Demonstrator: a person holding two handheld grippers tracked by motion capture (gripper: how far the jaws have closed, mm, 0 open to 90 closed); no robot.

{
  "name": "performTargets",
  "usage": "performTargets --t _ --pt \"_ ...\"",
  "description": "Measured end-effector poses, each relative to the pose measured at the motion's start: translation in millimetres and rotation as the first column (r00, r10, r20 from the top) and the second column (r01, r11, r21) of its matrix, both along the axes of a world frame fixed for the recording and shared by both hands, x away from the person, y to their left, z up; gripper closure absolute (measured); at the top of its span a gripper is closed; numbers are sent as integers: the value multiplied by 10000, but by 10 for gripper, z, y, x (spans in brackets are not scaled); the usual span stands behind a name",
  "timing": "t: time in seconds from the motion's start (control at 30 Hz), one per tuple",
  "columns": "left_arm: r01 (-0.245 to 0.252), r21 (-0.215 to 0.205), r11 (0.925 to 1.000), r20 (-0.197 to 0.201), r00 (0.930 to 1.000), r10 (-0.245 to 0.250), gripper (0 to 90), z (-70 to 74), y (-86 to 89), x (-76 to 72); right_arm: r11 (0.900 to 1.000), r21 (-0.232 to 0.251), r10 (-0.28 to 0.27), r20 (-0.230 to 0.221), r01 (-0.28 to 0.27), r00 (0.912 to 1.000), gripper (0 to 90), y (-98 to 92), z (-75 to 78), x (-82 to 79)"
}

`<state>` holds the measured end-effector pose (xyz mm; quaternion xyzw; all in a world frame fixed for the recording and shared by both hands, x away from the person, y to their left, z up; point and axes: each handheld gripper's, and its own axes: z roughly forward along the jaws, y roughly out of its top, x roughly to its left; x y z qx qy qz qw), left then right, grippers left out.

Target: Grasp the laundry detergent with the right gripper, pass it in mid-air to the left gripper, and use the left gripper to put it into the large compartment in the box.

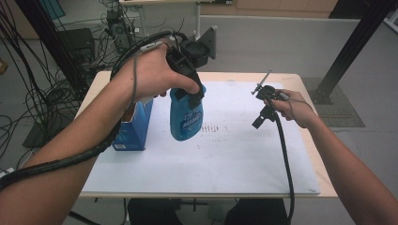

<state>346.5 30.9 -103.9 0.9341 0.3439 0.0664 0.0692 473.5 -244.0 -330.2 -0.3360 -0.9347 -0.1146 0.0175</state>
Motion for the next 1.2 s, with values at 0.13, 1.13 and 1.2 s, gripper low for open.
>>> performTargets --t 0.13,1.13,1.2 --pt "-224 -63 9997 -3 9998 224 378 86 27 36 10000 -57 -82 -10 82 10000 39 14 -17 24" --pt "-3103 -357 9500 444 9492 3117 378 617 694 503 9977 -194 -648 50 649 9979 42 -28 -113 170" --pt "-3382 -393 9402 444 9394 3398 378 623 767 544 9977 -157 -658 83 659 9978 42 -34 -122 183"
